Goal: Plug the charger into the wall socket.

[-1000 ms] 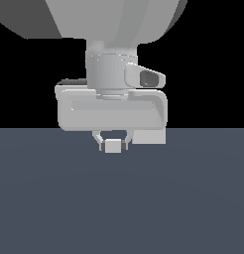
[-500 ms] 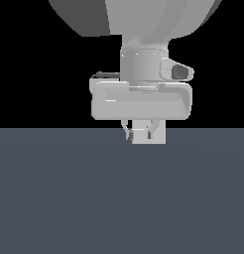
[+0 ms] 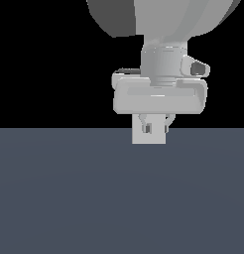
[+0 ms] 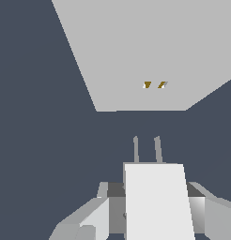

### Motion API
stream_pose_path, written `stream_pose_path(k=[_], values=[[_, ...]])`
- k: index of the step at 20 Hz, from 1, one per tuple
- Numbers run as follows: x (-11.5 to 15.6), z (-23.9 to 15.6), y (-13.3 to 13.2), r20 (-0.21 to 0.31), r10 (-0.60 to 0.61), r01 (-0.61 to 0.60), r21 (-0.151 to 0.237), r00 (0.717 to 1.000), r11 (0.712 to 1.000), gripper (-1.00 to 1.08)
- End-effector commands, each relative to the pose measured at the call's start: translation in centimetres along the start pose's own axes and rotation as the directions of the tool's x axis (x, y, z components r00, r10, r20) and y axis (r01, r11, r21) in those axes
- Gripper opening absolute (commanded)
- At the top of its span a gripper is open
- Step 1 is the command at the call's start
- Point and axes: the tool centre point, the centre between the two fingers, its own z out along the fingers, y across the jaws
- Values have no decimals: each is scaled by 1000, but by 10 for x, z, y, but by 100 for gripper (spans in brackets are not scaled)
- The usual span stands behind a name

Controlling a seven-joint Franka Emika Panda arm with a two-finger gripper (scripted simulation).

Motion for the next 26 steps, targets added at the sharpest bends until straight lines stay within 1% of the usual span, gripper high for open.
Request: stream_pose_path(k=[1,5,16,21,26], values=[[3,-1,6,1,-5,5,2,1000,1000,-100],[5,-2,10,1,-8,8,3,1000,1000,-100],[7,-1,9,2,-8,8,2,1000,1000,-100],[16,2,9,2,-8,8,2,1000,1000,-100],[34,8,9,2,-8,8,2,1000,1000,-100]])
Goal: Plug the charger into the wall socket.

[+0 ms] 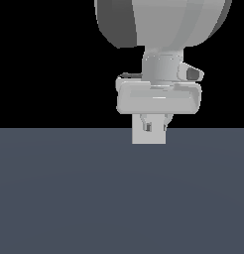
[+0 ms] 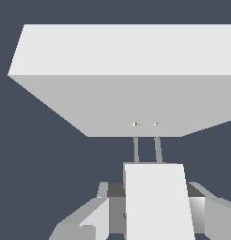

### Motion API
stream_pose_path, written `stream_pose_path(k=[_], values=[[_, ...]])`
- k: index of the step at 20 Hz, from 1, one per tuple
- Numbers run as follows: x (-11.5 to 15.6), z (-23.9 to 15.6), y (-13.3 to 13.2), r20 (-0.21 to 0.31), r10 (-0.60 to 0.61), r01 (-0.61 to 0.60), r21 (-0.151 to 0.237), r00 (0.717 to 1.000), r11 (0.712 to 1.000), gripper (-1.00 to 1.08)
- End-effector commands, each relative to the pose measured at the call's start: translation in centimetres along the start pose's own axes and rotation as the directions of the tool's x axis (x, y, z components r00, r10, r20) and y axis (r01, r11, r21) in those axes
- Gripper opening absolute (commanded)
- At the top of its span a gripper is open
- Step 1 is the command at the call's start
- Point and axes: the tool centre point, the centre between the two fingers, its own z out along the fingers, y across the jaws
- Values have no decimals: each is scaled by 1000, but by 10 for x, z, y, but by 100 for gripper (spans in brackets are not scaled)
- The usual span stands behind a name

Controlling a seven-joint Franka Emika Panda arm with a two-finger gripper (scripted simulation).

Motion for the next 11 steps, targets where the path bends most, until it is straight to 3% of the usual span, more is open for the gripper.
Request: stream_pose_path(k=[1,11], values=[[9,3,0,0,0,0,0,1000,1000,-100],[25,7,0,-1,0,0,0,1000,1000,-100]])
